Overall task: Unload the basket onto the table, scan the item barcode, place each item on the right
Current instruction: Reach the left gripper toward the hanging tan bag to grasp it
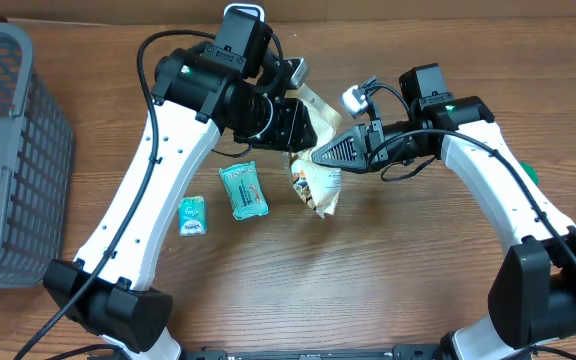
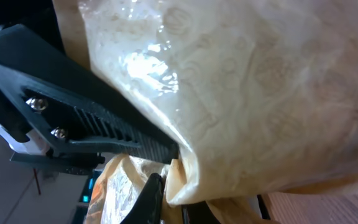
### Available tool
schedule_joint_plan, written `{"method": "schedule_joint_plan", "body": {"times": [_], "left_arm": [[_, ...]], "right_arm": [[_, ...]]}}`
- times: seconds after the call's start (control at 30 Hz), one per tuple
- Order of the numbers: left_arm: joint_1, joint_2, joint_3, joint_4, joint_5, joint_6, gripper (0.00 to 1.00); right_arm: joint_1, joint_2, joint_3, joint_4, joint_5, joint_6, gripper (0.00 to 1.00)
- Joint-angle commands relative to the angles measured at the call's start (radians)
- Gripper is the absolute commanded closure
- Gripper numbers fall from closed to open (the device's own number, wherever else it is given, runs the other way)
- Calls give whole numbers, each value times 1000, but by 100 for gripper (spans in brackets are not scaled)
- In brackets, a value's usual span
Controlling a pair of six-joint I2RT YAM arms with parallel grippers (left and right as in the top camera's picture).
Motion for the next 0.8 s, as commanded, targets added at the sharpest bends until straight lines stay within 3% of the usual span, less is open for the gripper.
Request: {"method": "schedule_joint_plan", "body": {"times": [0.0, 0.07, 0.17, 0.3, 0.57, 0.77], "left_arm": [[-11, 5, -5, 0, 14, -8, 68], [-11, 5, -5, 1, 14, -8, 71], [-10, 5, -5, 1, 11, -8, 74], [-10, 5, -5, 2, -10, -8, 75], [-11, 5, -5, -4, -116, -3, 96], [-11, 5, -5, -24, -190, -6, 96]], "right_arm": [[-1, -16, 17, 13, -34, -9, 93], [-1, -16, 17, 17, -26, -9, 82], [-1, -16, 17, 23, 41, -9, 50], [-1, -16, 17, 23, 179, -9, 30], [-1, -16, 17, -24, 486, -1, 21], [-1, -16, 11, -114, 710, -1, 15]]}}
